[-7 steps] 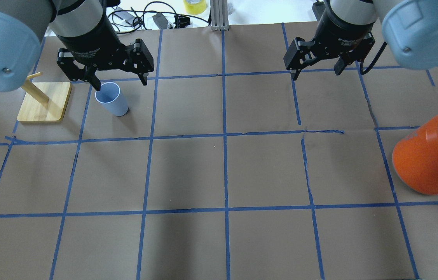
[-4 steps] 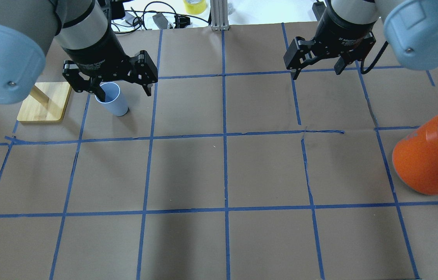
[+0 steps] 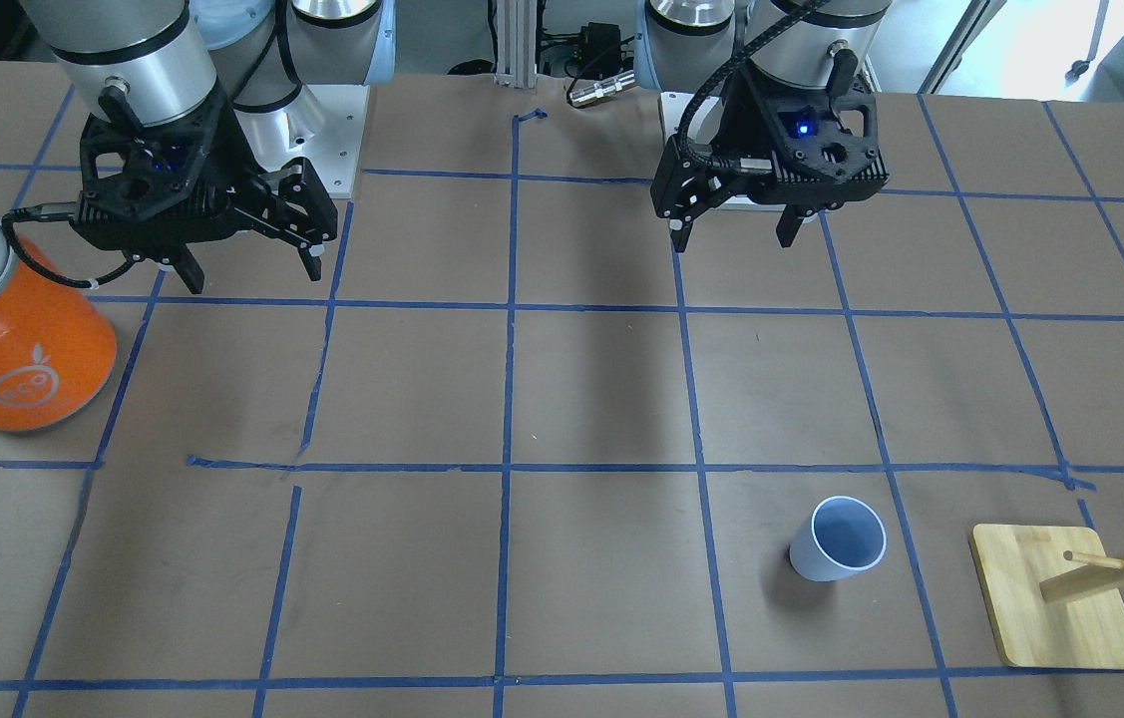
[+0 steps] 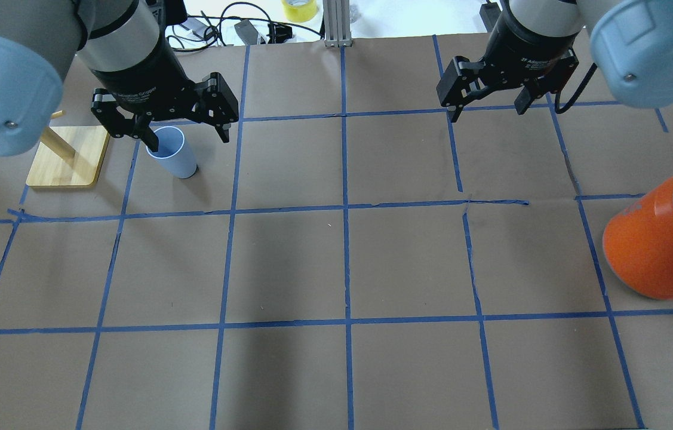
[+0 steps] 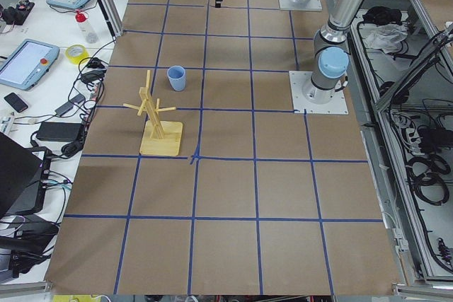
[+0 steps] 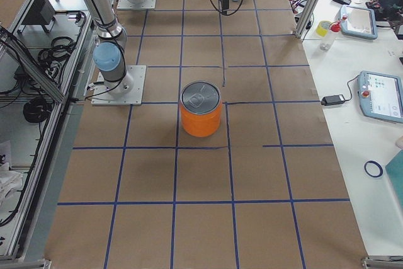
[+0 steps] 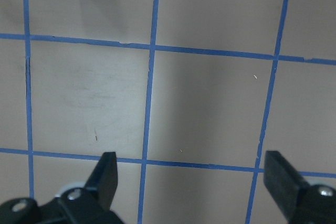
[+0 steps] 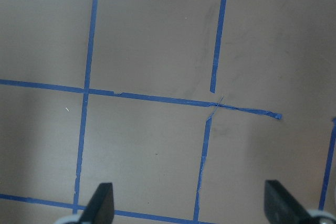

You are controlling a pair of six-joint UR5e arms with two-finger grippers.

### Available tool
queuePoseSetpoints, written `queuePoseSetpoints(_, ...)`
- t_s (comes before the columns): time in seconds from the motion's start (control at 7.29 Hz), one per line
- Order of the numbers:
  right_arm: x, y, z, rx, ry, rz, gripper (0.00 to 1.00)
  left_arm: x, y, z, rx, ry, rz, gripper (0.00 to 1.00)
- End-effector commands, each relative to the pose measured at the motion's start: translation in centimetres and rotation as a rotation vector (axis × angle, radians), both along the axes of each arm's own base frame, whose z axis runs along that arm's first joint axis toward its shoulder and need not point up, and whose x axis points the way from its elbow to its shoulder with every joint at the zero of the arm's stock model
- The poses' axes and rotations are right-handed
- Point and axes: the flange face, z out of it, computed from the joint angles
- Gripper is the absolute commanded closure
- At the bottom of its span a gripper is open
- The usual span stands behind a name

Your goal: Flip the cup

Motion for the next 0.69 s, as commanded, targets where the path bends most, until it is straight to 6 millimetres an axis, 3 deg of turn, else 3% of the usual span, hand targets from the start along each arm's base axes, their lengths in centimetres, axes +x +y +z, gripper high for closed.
queuePoseSetpoints(0.0, -0.01, -0.05, -0.08, 0.002, 0.001, -0.004, 0.0, -0.01, -0.16, 0.68, -0.011, 0.016, 0.002, 0.0)
queuePoseSetpoints(0.55, -0.14, 0.08, -0.26, 0.017, 0.014, -0.008, 0.0, 0.03, -0.05, 0.84, -0.014, 0.014, 0.001, 0.0)
